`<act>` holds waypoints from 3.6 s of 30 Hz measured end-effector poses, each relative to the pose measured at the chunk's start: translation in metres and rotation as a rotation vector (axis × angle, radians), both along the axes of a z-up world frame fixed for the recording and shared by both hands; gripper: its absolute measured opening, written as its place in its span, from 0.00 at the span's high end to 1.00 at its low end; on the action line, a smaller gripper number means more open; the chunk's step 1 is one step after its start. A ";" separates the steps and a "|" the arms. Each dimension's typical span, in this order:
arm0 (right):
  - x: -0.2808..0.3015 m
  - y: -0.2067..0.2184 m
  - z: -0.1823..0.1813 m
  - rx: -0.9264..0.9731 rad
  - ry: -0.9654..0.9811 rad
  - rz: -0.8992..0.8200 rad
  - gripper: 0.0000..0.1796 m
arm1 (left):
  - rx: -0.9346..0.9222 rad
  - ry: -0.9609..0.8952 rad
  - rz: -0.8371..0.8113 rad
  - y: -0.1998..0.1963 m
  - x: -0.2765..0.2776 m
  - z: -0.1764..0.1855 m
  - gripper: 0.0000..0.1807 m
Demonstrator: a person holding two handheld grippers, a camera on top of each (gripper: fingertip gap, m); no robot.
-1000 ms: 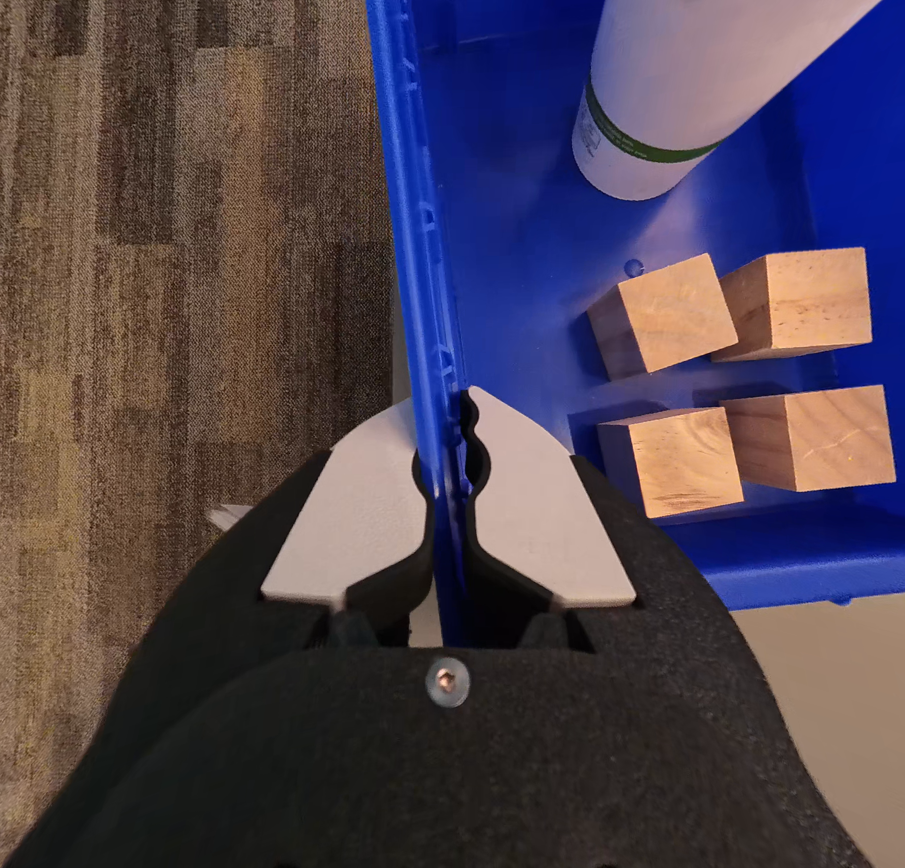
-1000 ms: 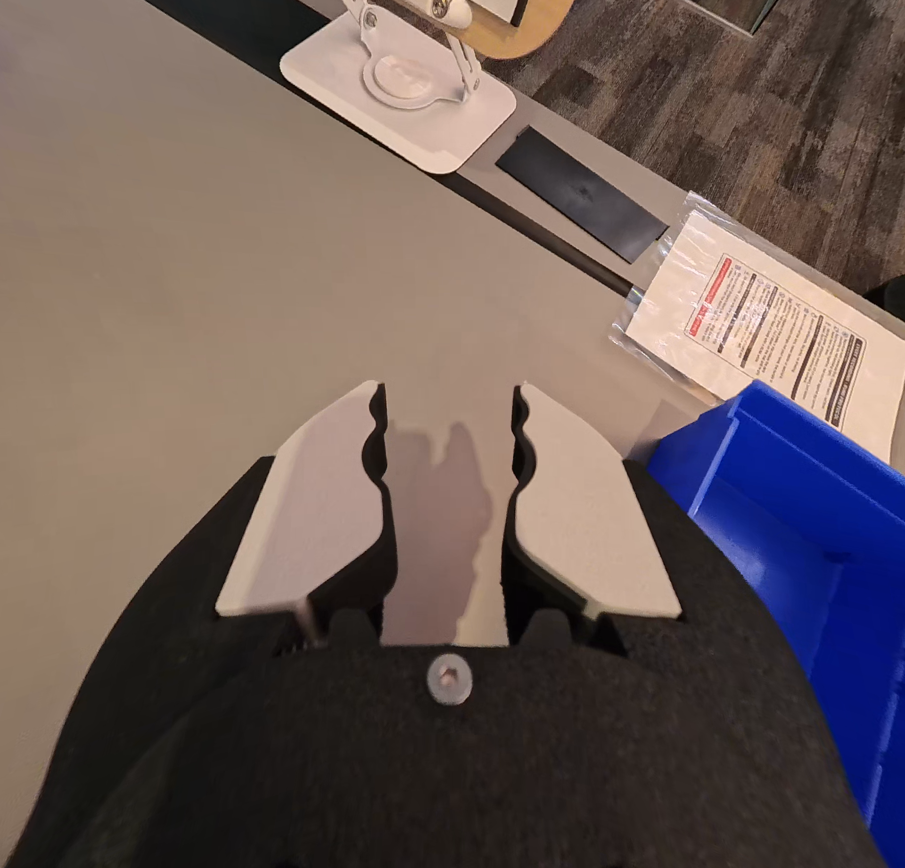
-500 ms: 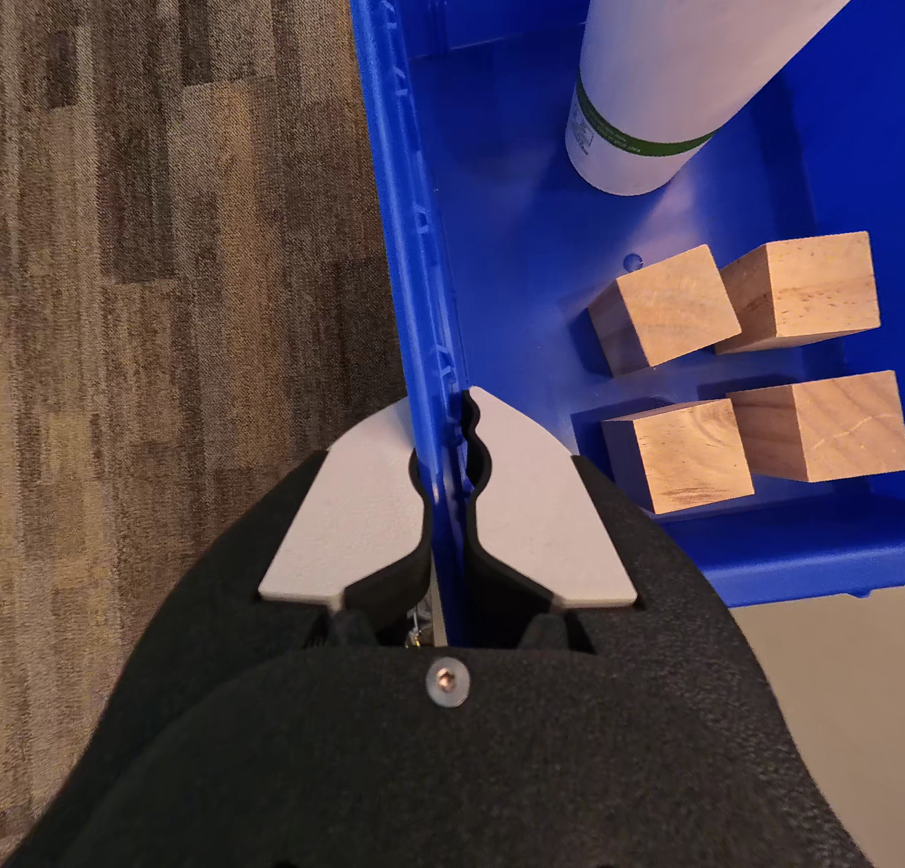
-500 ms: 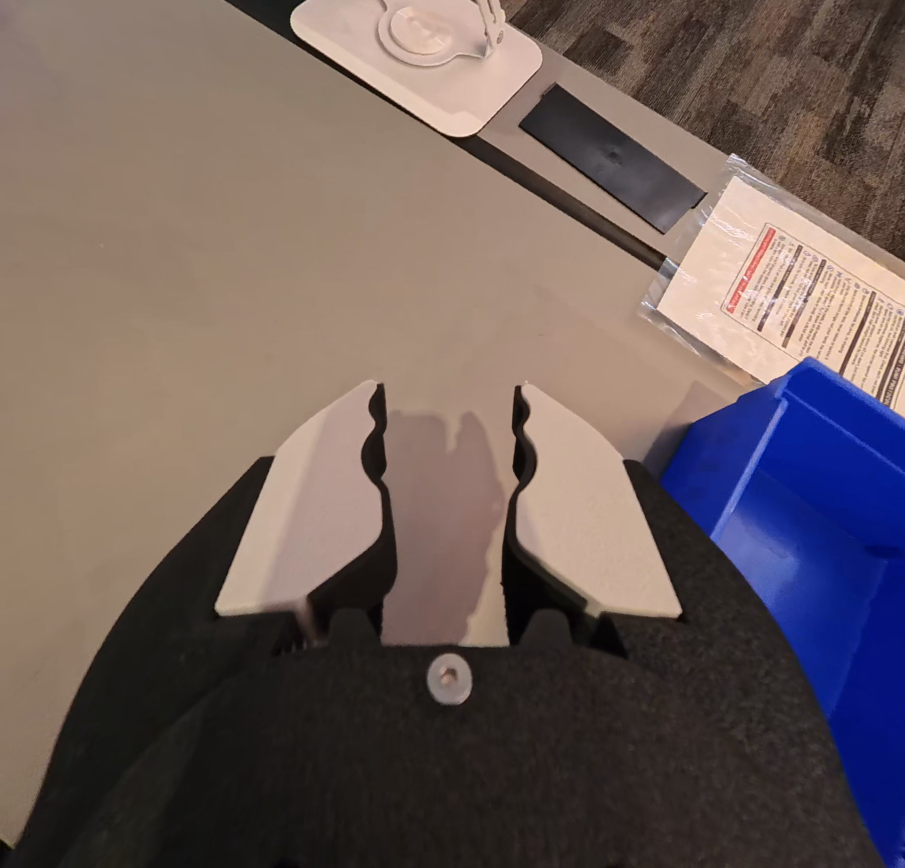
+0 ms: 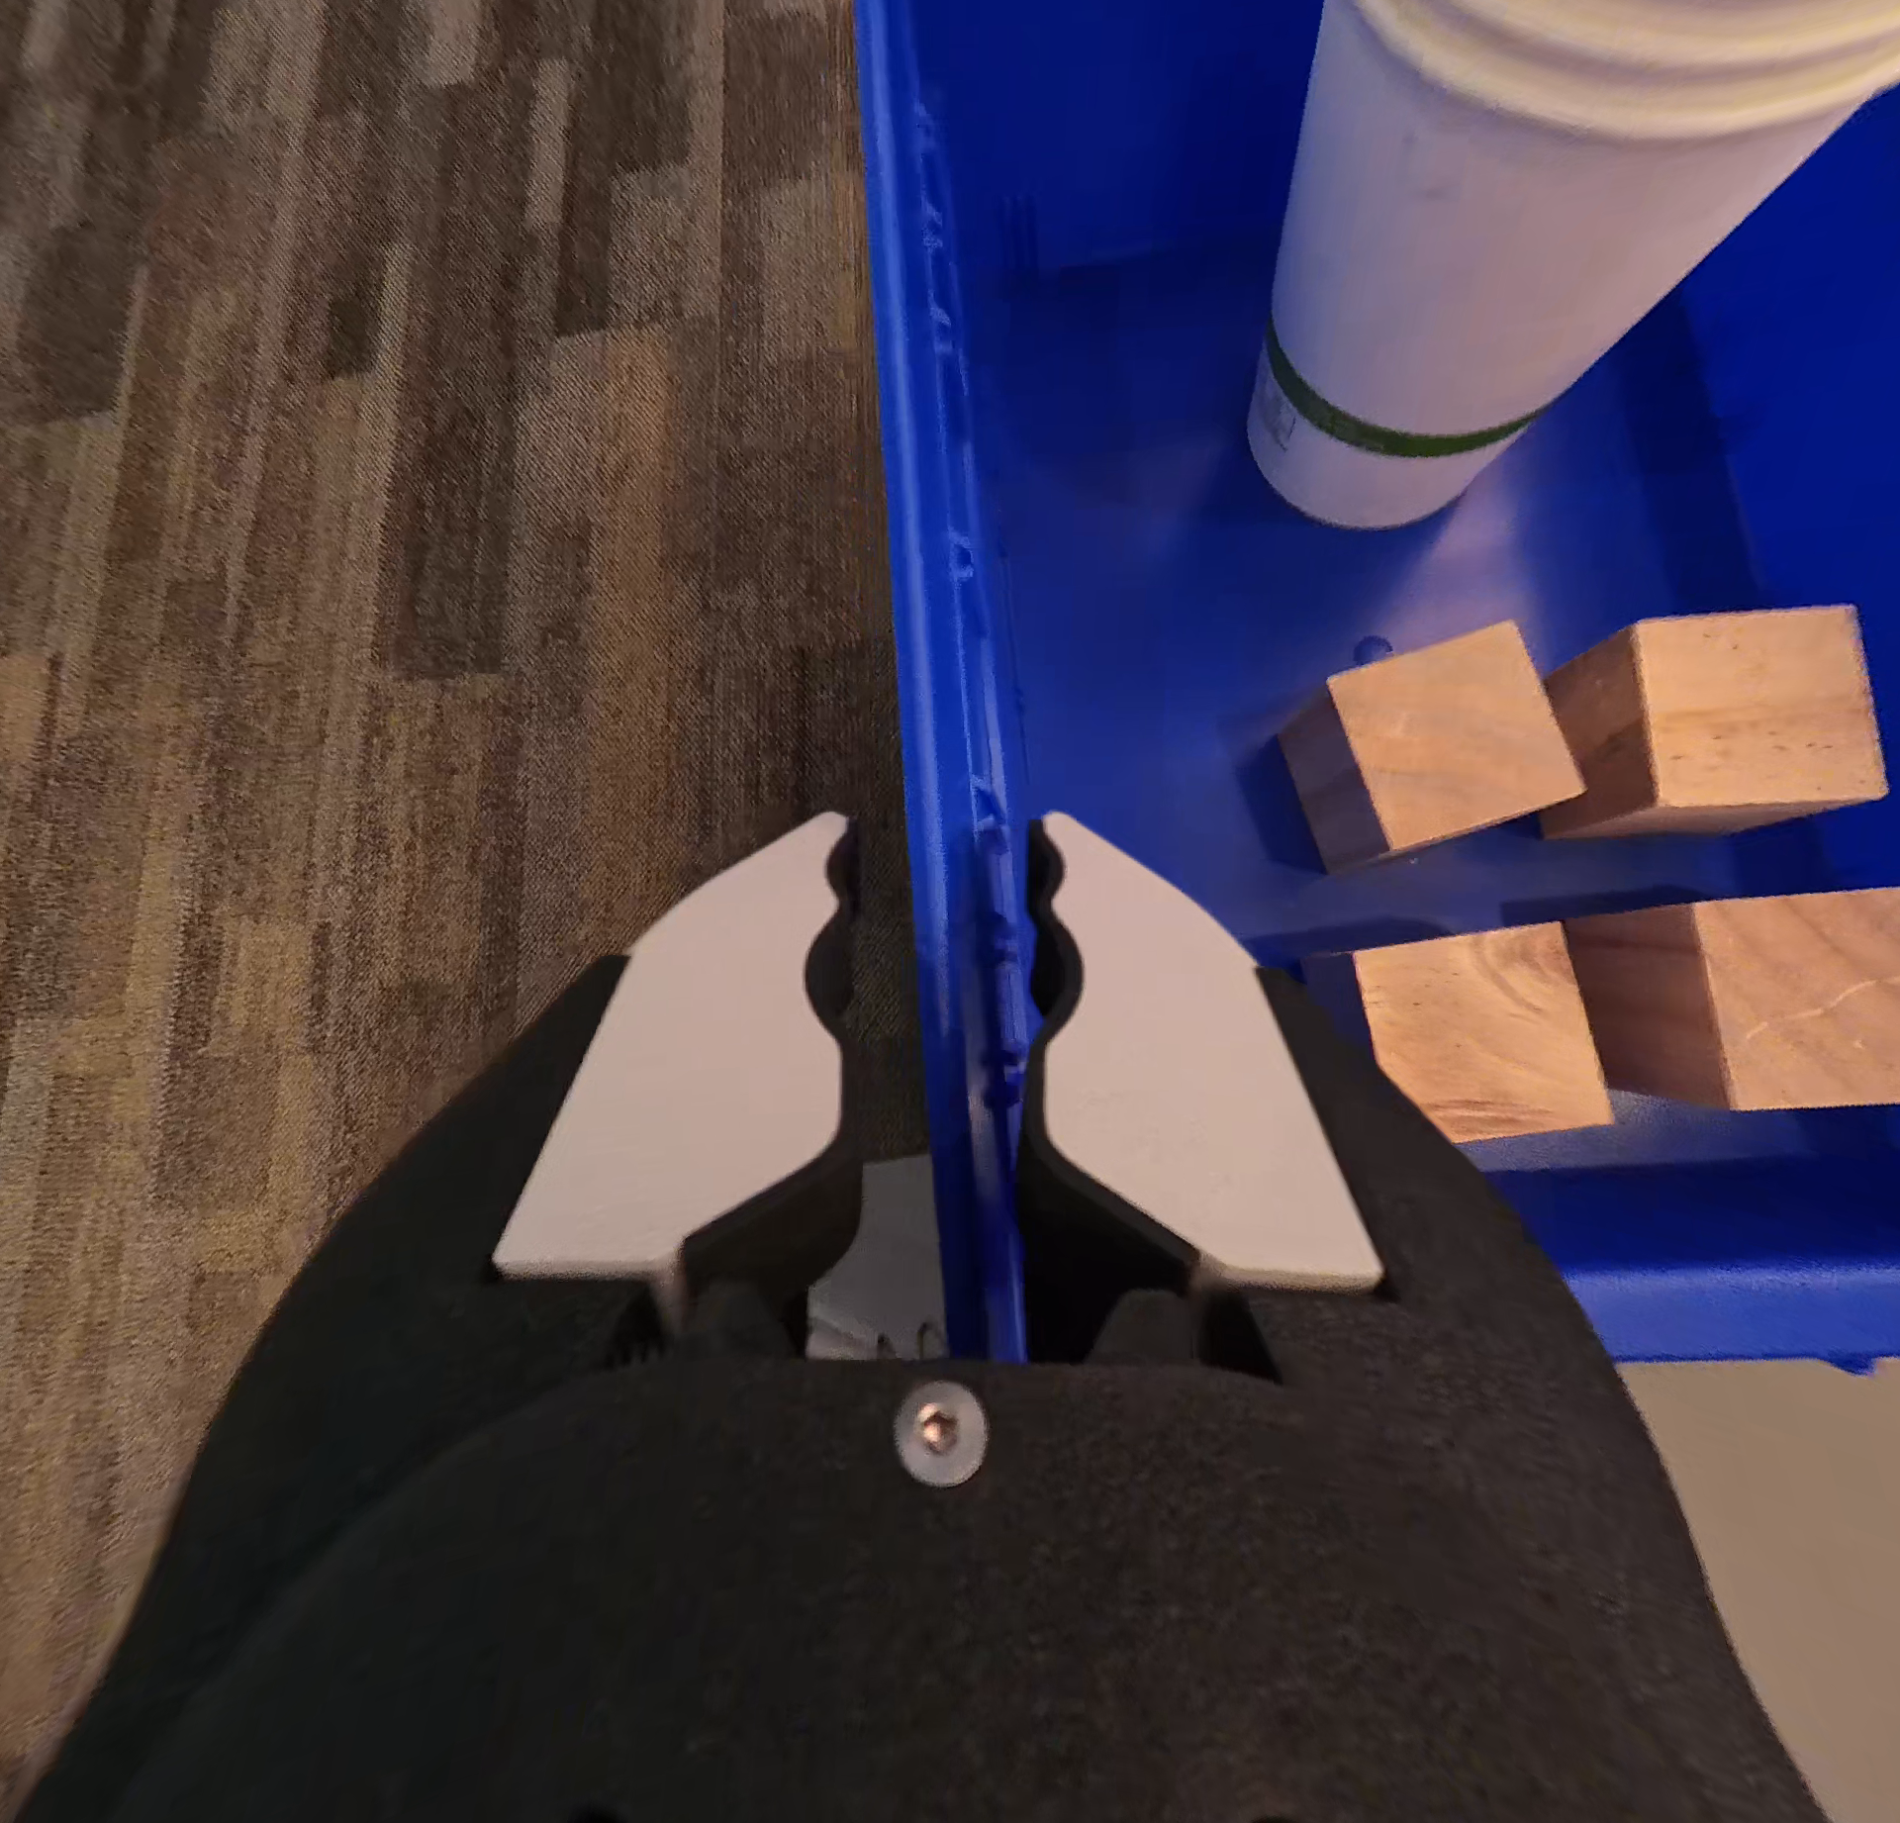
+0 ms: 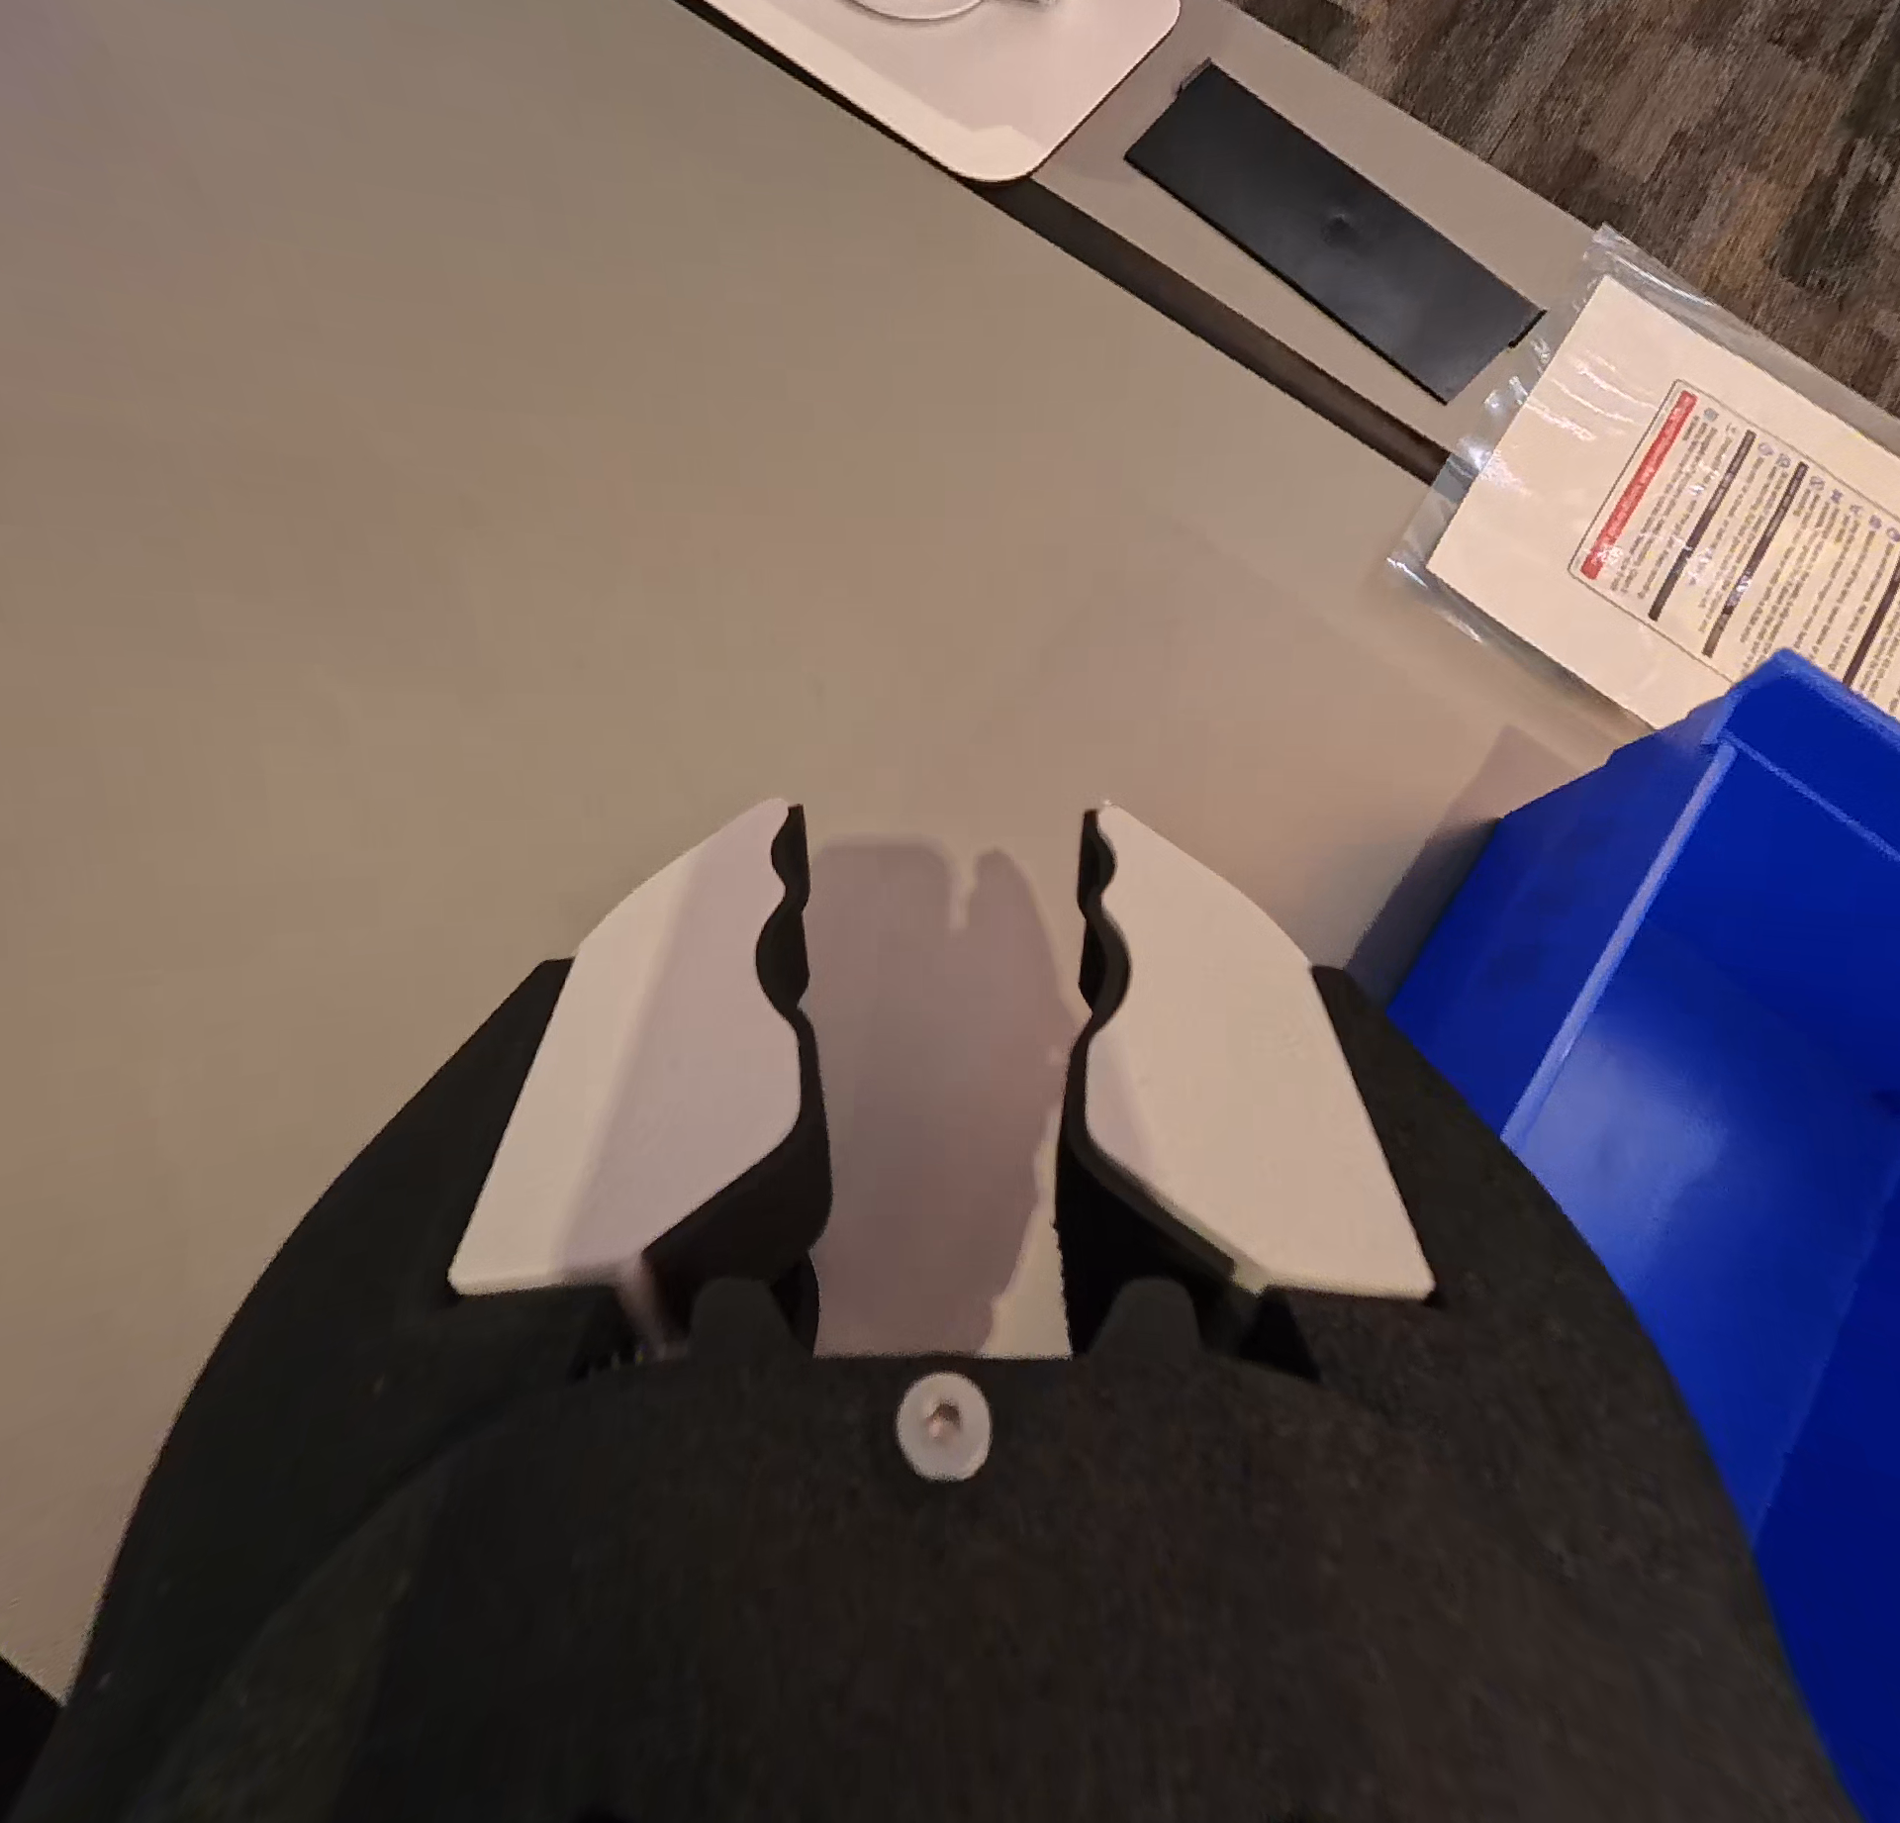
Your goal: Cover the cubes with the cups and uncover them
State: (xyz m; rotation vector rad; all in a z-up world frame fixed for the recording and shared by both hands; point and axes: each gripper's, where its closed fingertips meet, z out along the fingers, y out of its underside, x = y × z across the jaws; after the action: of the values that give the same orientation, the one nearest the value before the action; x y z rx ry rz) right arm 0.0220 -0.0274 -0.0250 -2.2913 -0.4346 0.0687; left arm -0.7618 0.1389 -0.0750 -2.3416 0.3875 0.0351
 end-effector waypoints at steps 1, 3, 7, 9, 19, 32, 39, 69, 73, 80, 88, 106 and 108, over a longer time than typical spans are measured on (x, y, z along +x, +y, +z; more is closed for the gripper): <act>0.002 -0.002 -0.001 0.000 -0.003 -0.003 0.72 | 0.021 -0.017 0.010 -0.001 0.000 0.007 0.79; 0.006 -0.005 0.001 0.009 -0.006 -0.010 0.72 | 0.075 -0.015 0.031 -0.003 -0.004 0.025 0.72; 0.013 -0.005 0.021 0.121 -0.012 -0.028 0.73 | 0.247 -0.017 0.032 -0.014 0.003 0.082 0.67; 0.014 0.001 0.049 0.264 -0.014 -0.029 0.74 | 0.348 -0.080 -0.002 -0.021 0.025 0.118 0.68; -0.049 0.022 0.157 0.603 0.210 0.222 0.71 | 0.598 -0.100 -0.257 -0.054 0.188 0.226 0.71; -0.045 -0.010 0.080 0.424 0.049 0.222 0.68 | 0.168 0.035 0.216 -0.046 -0.023 0.058 0.73; -0.049 -0.007 0.098 0.467 0.109 0.202 0.70 | 0.127 -0.173 0.136 -0.039 -0.008 0.015 0.78; -0.051 0.011 0.021 0.239 0.076 0.136 0.69 | 0.524 -0.248 -0.133 -0.058 0.116 0.130 0.71; -0.064 0.038 0.050 0.348 0.073 0.125 0.68 | 0.646 -0.238 -0.321 -0.066 0.210 0.180 0.72; -0.063 0.066 0.173 0.761 0.226 0.076 0.65 | 0.893 -0.341 -0.543 -0.079 0.354 0.256 0.82; 0.095 0.005 0.146 0.578 -0.346 -0.314 0.81 | 0.827 -0.387 -0.704 -0.092 0.441 0.269 0.83; 0.328 -0.108 -0.082 -0.548 -0.036 -0.658 0.84 | 0.590 -0.404 -0.758 -0.061 0.488 0.222 0.85; 0.330 -0.109 -0.084 -0.547 -0.038 -0.668 0.90 | 0.582 -0.399 -0.761 -0.060 0.488 0.219 0.85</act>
State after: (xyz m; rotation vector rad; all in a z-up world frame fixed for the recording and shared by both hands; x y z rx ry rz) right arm 0.3522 -0.1362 -0.1089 -2.8579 0.3994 -0.2155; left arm -0.2739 0.0790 0.1438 -1.4704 0.8964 -0.5913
